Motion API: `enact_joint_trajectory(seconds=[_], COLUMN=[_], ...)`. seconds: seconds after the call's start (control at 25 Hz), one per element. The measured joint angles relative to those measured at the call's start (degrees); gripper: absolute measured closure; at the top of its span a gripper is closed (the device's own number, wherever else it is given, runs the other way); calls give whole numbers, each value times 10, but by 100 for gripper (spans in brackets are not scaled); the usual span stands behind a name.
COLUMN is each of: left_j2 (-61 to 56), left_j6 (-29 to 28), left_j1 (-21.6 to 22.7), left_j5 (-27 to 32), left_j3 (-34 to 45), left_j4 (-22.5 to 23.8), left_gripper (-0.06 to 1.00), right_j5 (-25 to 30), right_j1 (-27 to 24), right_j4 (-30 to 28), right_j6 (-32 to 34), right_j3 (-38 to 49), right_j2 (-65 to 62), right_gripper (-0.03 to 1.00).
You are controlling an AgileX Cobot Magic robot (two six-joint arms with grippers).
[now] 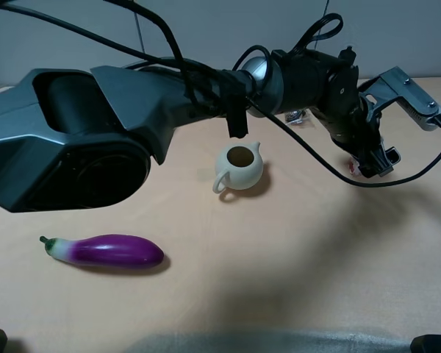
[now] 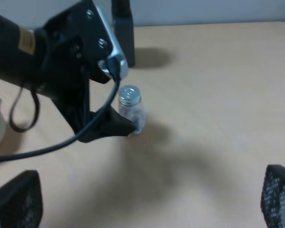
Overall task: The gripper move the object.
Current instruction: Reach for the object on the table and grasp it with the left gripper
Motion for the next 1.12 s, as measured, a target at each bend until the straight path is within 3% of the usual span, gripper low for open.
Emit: enact_joint_trajectory(seconds=[0.32, 0.72, 1.0, 1.12], left_j2=[25, 46, 46, 46], left_j6=[2, 2, 2, 2], left_j1=[0, 0, 0, 0], left_j5=[-71, -98, -108, -109], left_j3=[0, 0, 0, 0], left_j4=[0, 0, 0, 0], left_gripper=[2, 7, 22, 35], right_j5=[-1, -1, -1, -1], right_j1=[0, 0, 0, 0], right_j4=[1, 2, 2, 2], right_j6=[0, 0, 0, 0], right_j3=[0, 0, 0, 0], right_j2=[0, 0, 0, 0], right_gripper=[28, 28, 28, 28])
